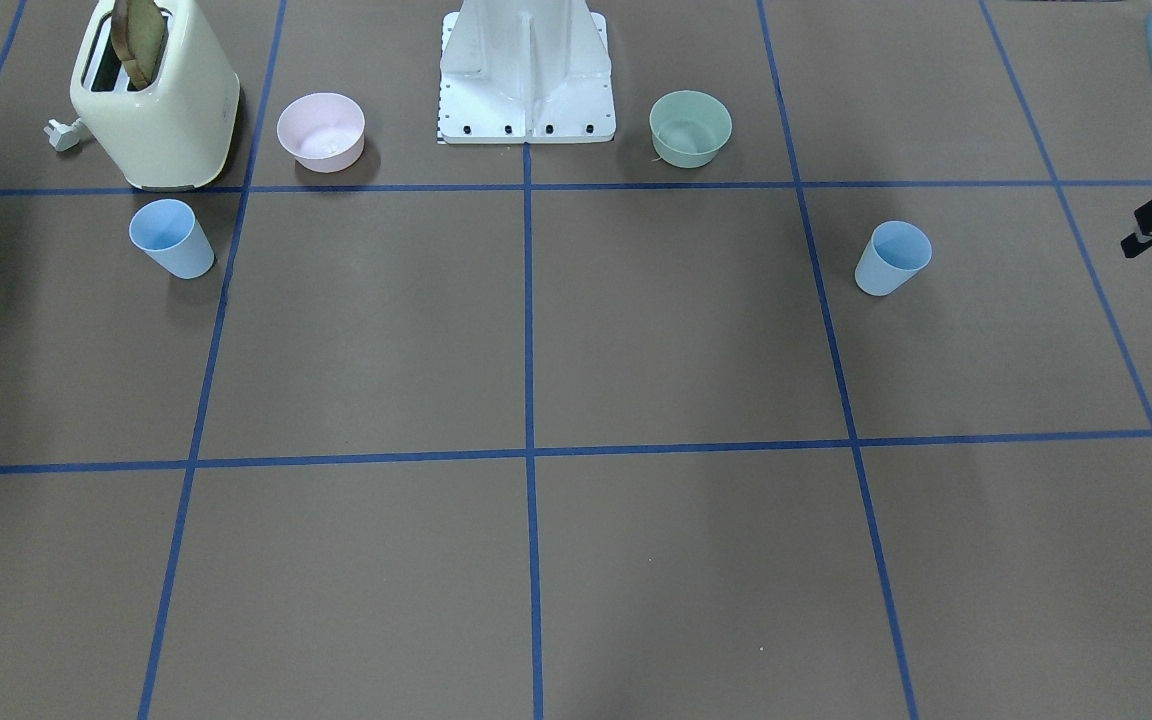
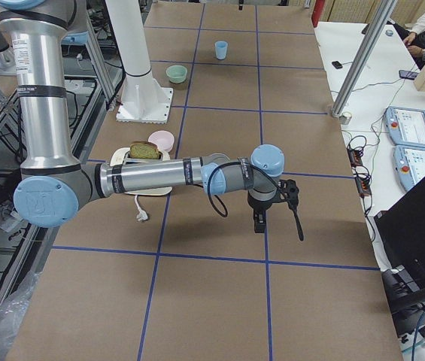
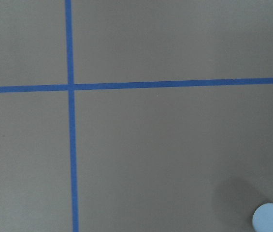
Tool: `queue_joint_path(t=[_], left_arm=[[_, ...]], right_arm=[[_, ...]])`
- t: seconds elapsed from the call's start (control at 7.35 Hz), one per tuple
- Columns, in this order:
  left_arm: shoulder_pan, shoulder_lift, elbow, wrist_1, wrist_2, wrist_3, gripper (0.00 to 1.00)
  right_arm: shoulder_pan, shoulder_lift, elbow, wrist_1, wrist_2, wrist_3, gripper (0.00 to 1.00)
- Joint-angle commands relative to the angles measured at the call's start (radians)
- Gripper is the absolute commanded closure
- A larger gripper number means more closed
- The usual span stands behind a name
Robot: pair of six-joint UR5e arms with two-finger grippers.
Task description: Stack blue cups with both arms
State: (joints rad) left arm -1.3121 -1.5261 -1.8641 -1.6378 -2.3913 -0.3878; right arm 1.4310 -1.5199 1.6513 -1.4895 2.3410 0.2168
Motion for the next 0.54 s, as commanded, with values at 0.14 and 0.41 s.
queue_joint_path(t=[0.14, 0.41], left_arm=[[0.157, 0.038, 0.002, -0.236, 0.009, -0.255, 0.01], [0.215, 0.044, 0.000, -0.276, 0.044, -0.323, 0.01]], right_arm=[[-0.014, 0.003, -0.013, 0.000, -0.002, 0.000, 0.00], [-0.014, 0.001, -0.013, 0.000, -0.002, 0.000, 0.00]])
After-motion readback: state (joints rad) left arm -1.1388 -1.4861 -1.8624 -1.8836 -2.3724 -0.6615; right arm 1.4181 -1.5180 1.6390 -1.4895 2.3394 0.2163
